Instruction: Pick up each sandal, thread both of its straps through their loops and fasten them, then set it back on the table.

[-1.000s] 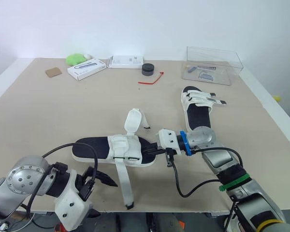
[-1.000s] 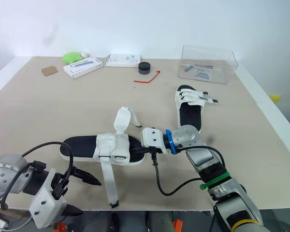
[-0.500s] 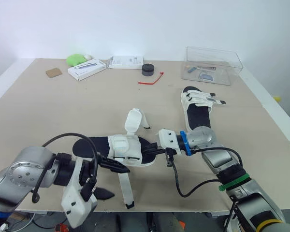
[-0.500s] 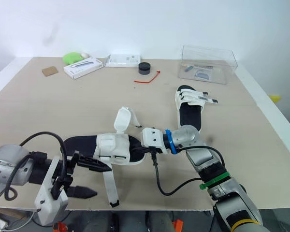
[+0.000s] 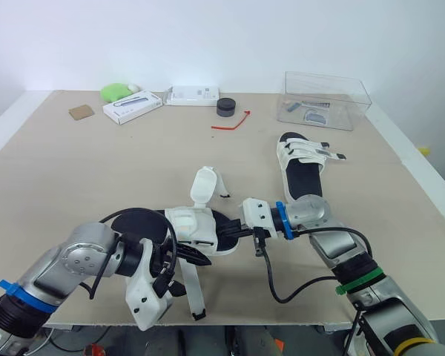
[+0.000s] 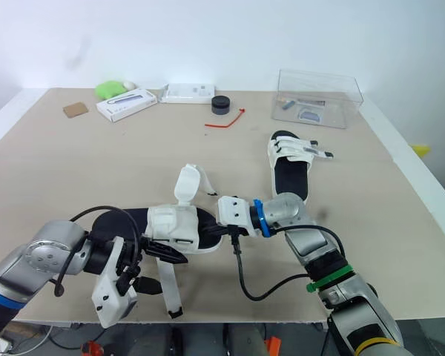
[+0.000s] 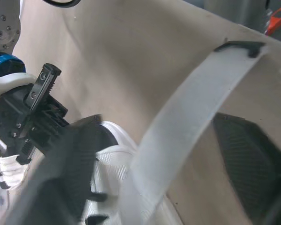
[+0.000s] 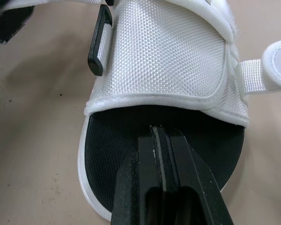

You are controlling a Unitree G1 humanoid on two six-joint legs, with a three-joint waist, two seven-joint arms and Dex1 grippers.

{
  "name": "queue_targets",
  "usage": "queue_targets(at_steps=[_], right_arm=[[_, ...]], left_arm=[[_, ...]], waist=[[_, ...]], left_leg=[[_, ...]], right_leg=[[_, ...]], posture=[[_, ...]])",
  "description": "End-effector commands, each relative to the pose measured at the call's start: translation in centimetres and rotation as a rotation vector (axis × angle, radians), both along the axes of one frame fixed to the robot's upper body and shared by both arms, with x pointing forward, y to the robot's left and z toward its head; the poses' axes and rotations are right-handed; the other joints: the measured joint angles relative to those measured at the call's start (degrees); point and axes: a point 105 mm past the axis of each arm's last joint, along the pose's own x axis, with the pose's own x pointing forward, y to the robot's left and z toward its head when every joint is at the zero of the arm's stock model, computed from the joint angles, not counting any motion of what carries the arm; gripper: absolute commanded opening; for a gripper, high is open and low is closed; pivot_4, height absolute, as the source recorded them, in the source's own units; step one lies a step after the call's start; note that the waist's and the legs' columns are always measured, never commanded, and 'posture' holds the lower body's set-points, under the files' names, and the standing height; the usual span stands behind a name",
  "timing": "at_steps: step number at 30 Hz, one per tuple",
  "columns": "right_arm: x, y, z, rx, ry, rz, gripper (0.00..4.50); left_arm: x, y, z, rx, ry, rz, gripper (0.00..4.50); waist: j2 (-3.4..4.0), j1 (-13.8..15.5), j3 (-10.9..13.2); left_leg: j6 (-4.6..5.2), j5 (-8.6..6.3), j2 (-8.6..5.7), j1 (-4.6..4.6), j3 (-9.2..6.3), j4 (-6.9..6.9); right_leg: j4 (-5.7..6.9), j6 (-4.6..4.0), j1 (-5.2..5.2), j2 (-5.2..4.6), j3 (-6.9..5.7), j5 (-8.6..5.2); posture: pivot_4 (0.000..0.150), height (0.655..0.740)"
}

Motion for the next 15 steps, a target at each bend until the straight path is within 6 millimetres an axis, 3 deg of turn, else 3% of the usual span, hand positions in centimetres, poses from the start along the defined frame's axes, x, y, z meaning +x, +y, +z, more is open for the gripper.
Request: queue_targets(at_steps=[1, 5, 6, 15], right_arm=[[0.2, -1.5, -1.6, -0.078, 0.037, -0.052, 0.00], [0.2, -1.5, -1.6, -0.079, 0.039, -0.053, 0.00], [0.2, -1.4, -1.6, -0.078, 0.039, -0.053, 0.00], [0.3, -1.2, -1.7, -0.076, 0.038, -0.050, 0.00]], left_arm=[[0.1, -0.3, 0.2, -0.015, 0.007, -0.004, 2.23], [0.3, -0.6, 0.6, -0.062, 0.090, 0.056, 0.19], [0.3, -0.8, 1.0, -0.092, 0.132, 0.084, 0.02], [3.0, 0.5, 5.6, -0.437, 0.763, 0.482, 0.02]], waist=[[0.00, 0.0, 0.0], [0.00, 0.0, 0.0], [0.00, 0.0, 0.0], [0.00, 0.0, 0.0]], left_leg=[[0.00, 0.00, 0.00, -0.01, -0.01, 0.00], [0.00, 0.00, -0.02, -0.02, -0.02, 0.00], [0.00, 0.00, -0.02, -0.02, -0.02, 0.01], [0.01, 0.01, -0.02, -0.02, -0.17, 0.03]], right_leg=[[0.00, 0.00, 0.00, 0.00, 0.00, 0.00], [0.00, 0.01, 0.01, -0.02, -0.01, 0.00], [0.00, 0.02, 0.01, -0.02, -0.01, 0.01], [0.01, 0.09, 0.02, 0.02, -0.07, -0.01]], posture=[[0.150, 0.7400], [0.150, 0.7400], [0.150, 0.7400], [0.150, 0.7400]])
